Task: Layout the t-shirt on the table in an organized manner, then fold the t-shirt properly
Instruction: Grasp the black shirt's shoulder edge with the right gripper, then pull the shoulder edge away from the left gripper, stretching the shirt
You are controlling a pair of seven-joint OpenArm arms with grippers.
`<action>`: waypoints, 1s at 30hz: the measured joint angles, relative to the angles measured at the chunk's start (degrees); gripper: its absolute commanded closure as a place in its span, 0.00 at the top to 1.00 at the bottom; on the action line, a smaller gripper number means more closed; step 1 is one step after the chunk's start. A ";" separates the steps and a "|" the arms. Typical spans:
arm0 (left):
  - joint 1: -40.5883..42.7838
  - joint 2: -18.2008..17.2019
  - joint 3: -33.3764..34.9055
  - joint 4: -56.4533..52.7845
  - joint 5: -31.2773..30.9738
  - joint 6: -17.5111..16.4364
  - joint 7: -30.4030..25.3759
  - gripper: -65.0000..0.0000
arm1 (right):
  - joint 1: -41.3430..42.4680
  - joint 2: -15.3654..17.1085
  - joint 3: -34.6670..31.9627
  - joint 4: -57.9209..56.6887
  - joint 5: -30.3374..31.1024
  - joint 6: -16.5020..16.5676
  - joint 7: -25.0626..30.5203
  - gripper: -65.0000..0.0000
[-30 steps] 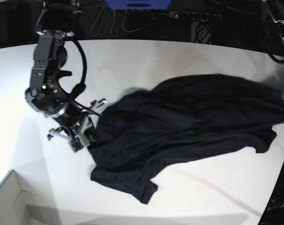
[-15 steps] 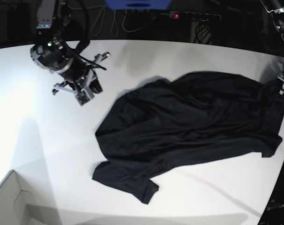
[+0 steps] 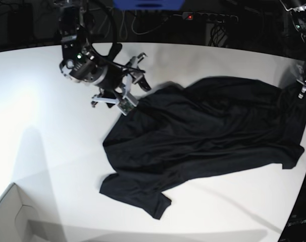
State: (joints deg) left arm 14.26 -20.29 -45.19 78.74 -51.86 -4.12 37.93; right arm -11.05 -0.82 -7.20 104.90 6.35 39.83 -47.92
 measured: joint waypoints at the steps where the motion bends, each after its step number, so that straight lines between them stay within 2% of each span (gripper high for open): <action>1: -0.04 0.00 0.00 0.00 0.09 0.00 0.04 0.00 | 0.22 -0.07 -0.26 -0.96 0.17 0.00 -0.11 0.61; 3: -0.20 -0.02 0.02 0.00 0.04 0.00 -0.02 0.00 | 1.05 -0.59 -0.79 -3.32 0.00 -0.02 -0.09 0.62; 7: -0.17 -0.20 0.02 0.00 0.11 -0.02 0.02 0.00 | 4.00 -4.11 -0.50 -10.34 0.33 0.00 0.74 0.57; 11: -0.17 -0.37 0.00 0.00 0.11 0.00 0.02 0.00 | 6.69 -4.57 -0.39 -15.26 -0.31 -0.04 0.94 0.54; 17: 0.76 -0.35 0.00 0.00 0.15 0.00 -0.02 0.00 | 9.46 -5.38 -0.37 -22.75 0.04 -0.15 7.78 0.52; 19: 0.74 -0.37 0.00 0.00 0.11 0.00 0.00 0.00 | 9.42 -5.40 -0.37 -24.04 0.33 -0.15 10.10 0.40; 22: 0.76 -0.35 0.00 0.00 0.11 -0.02 0.02 0.00 | 9.05 -4.22 -0.61 -24.22 0.44 -0.13 10.32 0.04; 23: 0.76 -0.35 0.00 0.00 0.11 -0.02 0.00 0.00 | 8.74 -3.58 -0.48 -24.17 0.74 -0.13 10.51 0.00; 26: 0.81 -0.35 0.00 0.00 0.13 0.00 0.02 0.00 | 5.92 -1.70 -0.02 -20.87 0.90 -0.07 10.64 0.00; 30: 1.18 -0.50 0.07 0.39 -0.17 -0.13 0.20 0.00 | -1.90 -0.02 4.00 -10.54 -0.44 -0.35 9.42 0.00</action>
State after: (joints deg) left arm 15.44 -20.80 -45.12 79.13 -52.03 -4.25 38.13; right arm -12.95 -0.84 -3.20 94.37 5.91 39.48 -38.50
